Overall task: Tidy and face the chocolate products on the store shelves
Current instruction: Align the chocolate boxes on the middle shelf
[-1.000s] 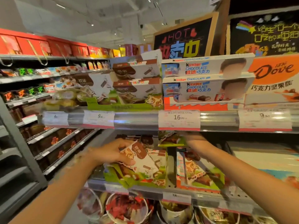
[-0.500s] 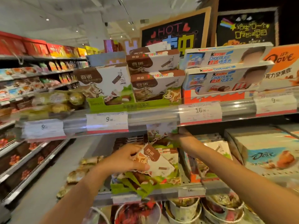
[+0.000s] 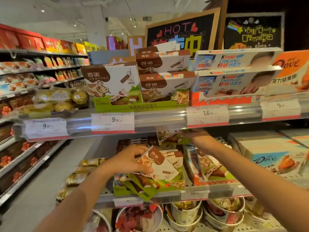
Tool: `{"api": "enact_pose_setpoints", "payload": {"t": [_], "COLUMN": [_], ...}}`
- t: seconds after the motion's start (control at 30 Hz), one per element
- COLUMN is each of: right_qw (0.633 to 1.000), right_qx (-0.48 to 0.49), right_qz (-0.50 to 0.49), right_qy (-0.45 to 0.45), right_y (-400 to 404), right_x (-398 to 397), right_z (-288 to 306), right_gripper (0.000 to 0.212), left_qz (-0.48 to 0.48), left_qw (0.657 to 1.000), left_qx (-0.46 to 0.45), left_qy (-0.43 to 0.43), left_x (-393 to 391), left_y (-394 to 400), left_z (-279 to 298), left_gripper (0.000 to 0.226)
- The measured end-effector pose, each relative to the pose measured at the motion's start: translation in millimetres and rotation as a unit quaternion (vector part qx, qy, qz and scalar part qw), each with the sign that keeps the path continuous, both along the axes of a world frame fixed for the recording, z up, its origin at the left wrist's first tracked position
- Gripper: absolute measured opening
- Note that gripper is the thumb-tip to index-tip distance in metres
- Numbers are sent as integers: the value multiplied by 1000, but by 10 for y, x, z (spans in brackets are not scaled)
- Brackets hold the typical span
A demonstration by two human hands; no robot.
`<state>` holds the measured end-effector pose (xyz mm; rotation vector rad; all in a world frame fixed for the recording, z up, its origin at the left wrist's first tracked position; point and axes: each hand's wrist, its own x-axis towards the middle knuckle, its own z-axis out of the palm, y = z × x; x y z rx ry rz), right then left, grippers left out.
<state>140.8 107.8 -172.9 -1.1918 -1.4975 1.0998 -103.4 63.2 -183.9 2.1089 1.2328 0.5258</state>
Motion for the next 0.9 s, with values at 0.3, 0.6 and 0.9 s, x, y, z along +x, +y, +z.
{"api": "enact_pose_setpoints", "payload": {"t": [0.3, 0.6, 0.9], "right_qw": [988, 969, 873], "right_qx": [-54, 14, 162], "right_qz": [102, 81, 72], "right_qy": [-99, -233, -454], "right_y": [-12, -30, -79], "right_x": [-172, -172, -167], "right_z": [-104, -155, 81], "right_gripper": [27, 25, 33], "left_qz": [4, 12, 11], "left_qw": [1000, 1000, 1000], "left_qx": [0, 2, 8], "left_qy": [-9, 1, -4], "left_x": [-3, 0, -2], "left_y": [-13, -42, -54], "left_z": [-6, -3, -8], "left_gripper": [40, 25, 34]}}
